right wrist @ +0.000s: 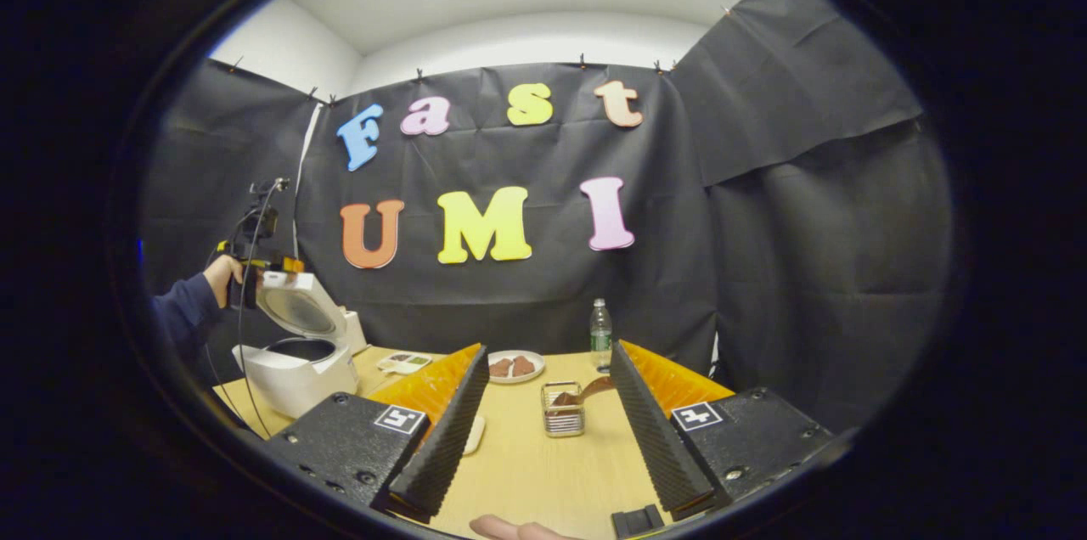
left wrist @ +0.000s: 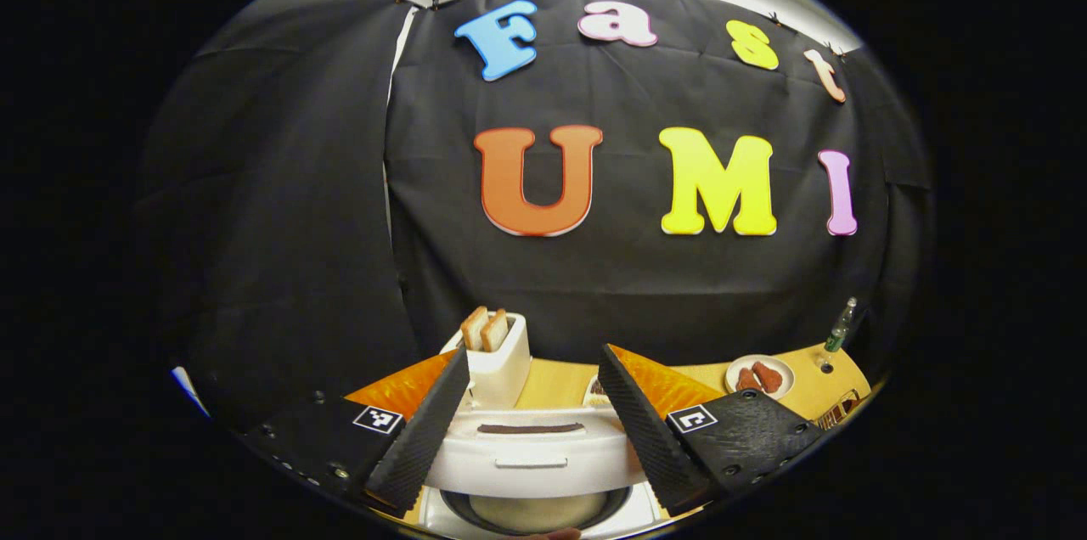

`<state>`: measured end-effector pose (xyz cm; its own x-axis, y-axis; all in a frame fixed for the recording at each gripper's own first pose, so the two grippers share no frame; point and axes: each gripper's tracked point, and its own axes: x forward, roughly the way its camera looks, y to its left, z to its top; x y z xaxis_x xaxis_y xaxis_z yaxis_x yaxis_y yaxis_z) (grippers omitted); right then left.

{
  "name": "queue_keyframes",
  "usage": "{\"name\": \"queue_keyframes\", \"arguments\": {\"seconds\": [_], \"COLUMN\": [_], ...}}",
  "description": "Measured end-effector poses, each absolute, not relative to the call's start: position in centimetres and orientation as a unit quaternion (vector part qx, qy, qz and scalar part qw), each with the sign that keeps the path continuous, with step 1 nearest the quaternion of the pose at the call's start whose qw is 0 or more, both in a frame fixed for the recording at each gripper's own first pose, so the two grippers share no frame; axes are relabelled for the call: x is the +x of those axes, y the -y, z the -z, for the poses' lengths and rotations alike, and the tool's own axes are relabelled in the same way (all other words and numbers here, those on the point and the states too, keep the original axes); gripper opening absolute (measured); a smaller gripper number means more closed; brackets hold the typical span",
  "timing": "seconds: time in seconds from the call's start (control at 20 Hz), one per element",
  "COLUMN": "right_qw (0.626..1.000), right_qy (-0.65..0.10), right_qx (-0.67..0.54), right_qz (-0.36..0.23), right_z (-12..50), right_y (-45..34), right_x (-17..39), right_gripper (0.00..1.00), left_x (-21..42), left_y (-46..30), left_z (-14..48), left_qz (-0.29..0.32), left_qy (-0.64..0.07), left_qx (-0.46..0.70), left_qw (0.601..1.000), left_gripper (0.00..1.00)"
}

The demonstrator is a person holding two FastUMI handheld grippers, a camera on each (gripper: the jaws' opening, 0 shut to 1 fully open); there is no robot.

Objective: Close the left gripper, press the button to open the rice cooker; take a wooden spoon from the chopstick holder with the right hand, scoop a spoonful of rice and pour it into the rice cooker, then put the wooden spoon back into the chopstick holder.

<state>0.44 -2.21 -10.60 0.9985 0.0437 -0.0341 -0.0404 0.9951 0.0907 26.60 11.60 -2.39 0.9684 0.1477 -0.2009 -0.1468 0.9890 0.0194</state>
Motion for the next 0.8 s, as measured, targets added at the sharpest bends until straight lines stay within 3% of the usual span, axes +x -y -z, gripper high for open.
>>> {"name": "queue_keyframes", "arguments": {"seconds": [0.25,0.35,0.8], "right_qw": [0.997,0.997,0.999], "right_qy": [-0.034,-0.038,-0.014], "right_qx": [0.055,0.053,0.011], "right_qz": [-0.034,-0.039,-0.032], "right_z": [12.4,12.7,11.1], "right_y": [2.6,2.6,2.1], "right_x": [-0.1,-0.3,-3.6], "right_gripper": [0.87,0.90,0.87], "left_x": [23.8,22.7,18.9], "left_y": [-11.2,-10.8,-9.9], "left_z": [6.6,8.7,13.0], "left_qz": [-0.071,-0.064,-0.053], "left_qy": [-0.139,-0.174,-0.243], "left_qx": [-0.002,-0.006,0.002], "left_qw": [0.988,0.983,0.969], "left_gripper": [0.95,0.96,0.97]}}
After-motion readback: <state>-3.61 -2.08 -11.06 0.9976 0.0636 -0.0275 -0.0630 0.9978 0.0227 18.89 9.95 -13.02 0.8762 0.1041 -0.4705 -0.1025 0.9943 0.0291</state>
